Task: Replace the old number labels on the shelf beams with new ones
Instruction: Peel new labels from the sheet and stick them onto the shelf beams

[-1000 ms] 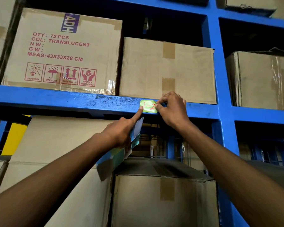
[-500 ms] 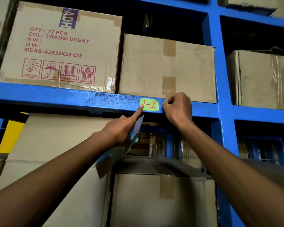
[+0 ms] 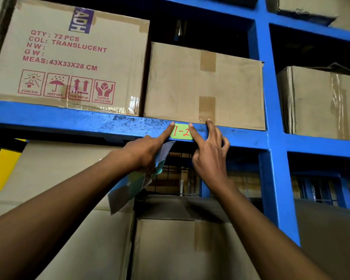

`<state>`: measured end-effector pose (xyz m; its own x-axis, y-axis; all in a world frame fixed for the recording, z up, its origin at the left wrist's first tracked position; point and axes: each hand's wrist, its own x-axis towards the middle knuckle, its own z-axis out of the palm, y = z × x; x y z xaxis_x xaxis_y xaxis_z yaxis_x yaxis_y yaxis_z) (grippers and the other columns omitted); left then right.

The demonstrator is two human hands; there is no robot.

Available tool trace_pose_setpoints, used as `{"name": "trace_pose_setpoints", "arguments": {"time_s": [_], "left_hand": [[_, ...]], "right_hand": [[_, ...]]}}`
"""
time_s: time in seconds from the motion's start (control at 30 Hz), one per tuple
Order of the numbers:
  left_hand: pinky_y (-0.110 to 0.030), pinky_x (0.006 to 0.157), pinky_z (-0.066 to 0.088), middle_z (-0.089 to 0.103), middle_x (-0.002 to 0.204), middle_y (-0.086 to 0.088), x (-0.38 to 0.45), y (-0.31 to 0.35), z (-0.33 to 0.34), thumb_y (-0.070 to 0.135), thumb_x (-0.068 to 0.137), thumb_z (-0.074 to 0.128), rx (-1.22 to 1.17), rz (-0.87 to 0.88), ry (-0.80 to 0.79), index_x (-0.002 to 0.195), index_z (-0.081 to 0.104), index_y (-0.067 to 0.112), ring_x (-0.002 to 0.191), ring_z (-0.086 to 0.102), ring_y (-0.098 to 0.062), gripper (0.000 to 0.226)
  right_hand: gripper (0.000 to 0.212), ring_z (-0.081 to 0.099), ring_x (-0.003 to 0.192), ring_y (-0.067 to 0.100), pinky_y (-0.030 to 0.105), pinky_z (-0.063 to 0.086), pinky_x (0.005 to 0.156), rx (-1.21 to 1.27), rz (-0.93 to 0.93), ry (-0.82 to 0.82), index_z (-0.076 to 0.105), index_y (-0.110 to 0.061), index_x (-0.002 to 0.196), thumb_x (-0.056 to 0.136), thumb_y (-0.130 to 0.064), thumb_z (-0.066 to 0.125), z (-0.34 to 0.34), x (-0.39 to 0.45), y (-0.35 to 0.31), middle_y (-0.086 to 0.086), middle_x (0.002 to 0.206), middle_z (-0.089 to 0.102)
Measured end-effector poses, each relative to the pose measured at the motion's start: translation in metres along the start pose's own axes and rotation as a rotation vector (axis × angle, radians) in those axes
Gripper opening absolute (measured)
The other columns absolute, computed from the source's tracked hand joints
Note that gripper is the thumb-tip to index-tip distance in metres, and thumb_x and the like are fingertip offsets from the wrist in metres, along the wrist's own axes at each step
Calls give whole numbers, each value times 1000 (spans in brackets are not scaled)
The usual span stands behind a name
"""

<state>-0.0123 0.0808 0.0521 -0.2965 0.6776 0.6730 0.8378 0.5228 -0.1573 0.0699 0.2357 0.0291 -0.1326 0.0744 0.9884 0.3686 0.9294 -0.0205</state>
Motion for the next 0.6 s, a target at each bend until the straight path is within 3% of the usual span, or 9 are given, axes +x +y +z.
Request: {"name": "trace_pose_setpoints", "arguments": {"time_s": [0.13, 0.33, 0.5, 0.6], "left_hand": [[-37, 64, 38, 55, 107, -22, -5, 5, 1, 7, 80, 65, -34, 9, 14, 144, -24, 32, 73, 46, -28, 112], [-39, 61, 41, 61, 99, -23, -18, 7, 17, 13, 80, 67, 35, 35, 18, 143, -25, 29, 70, 52, -30, 113], [-38, 64, 44, 63, 102, -20, -17, 7, 26, 9, 79, 67, -6, 50, 35, 142, -28, 29, 79, 57, -32, 115], [-36, 66, 46, 62, 82, -12, -14, 5, 27, 4, 75, 69, -137, 82, 14, 144, -24, 29, 70, 55, -27, 118]], "right_hand": [[70, 9, 144, 27, 42, 13, 112, 77, 53, 19, 30, -27, 143, 81, 2, 43, 1, -2, -9, 12, 157, 12], [75, 7, 145, 32, 46, 15, 113, -125, -70, -81, 17, -21, 147, 82, -1, 50, -4, -21, 3, 17, 158, 4], [81, 26, 140, 37, 50, 30, 107, -255, -171, -78, 28, -14, 143, 71, -3, 64, -2, -24, 0, 23, 154, 19], [82, 12, 144, 32, 48, 19, 112, -193, -130, -161, 16, -22, 147, 78, -2, 56, -6, -26, 0, 16, 158, 5]]}}
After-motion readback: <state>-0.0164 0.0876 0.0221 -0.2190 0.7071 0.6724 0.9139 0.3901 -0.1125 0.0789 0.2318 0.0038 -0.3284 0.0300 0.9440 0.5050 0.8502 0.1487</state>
